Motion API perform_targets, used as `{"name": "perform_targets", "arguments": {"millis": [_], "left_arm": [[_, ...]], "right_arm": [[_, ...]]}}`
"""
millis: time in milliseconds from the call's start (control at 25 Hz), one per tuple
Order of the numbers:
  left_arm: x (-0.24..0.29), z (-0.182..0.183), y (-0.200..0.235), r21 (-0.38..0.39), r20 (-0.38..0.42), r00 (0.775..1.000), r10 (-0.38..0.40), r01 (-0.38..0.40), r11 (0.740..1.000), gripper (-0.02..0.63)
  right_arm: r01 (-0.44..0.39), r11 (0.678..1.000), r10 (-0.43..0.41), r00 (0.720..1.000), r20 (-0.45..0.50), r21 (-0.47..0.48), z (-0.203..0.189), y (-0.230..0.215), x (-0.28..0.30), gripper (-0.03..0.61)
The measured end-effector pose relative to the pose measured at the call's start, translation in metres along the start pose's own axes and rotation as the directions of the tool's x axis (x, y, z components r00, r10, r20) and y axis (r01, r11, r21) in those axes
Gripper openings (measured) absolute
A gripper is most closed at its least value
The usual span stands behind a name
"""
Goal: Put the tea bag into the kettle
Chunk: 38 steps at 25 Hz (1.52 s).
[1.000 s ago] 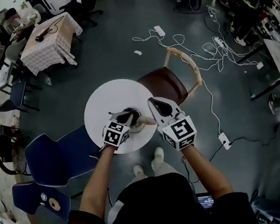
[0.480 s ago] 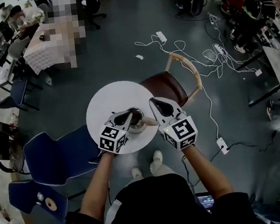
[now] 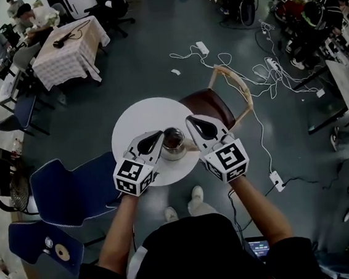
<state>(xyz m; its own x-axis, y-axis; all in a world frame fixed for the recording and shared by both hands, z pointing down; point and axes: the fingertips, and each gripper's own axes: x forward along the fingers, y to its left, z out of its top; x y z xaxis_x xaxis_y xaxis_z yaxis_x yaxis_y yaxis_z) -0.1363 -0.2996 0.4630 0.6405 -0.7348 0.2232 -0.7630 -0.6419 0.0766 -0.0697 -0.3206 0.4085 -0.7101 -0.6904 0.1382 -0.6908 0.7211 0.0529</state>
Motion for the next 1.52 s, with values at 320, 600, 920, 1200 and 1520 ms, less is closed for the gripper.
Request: {"name": "perform_targets", "arguments": {"millis": [320,600,920,1200,1520], "left_arm": [[-0.069,0.036,0.001,0.044,0.12,0.993,0.016,-0.022,0.999,0.015],[-0.118,0.045,0.001,0.08,0.173,0.985,0.014,-0.028,0.996,0.015],[-0.14,0.07,-0.01,0.08,0.235,0.972,0.023,-0.043,0.996,0.015],[-0.149,0.077,-0.016,0.079,0.261,0.964,0.039,-0.062,0.995,0.015],[-0.145,0.084,-0.058,0.058,0.272,0.961,0.052,-0.07,0.996,0.015]], "right_arm": [[0.022,1.0,-0.021,0.999,0.039,-0.018,0.022,0.054,-0.007,0.018],[0.023,0.999,-0.02,0.995,0.095,-0.034,0.046,0.105,-0.009,0.018],[0.018,0.999,-0.013,0.994,0.113,-0.044,0.06,0.122,-0.022,0.018],[0.002,0.999,0.004,0.993,0.122,-0.048,0.064,0.131,-0.027,0.018],[-0.013,0.999,0.018,0.992,0.125,-0.042,0.065,0.124,-0.065,0.018]]}}
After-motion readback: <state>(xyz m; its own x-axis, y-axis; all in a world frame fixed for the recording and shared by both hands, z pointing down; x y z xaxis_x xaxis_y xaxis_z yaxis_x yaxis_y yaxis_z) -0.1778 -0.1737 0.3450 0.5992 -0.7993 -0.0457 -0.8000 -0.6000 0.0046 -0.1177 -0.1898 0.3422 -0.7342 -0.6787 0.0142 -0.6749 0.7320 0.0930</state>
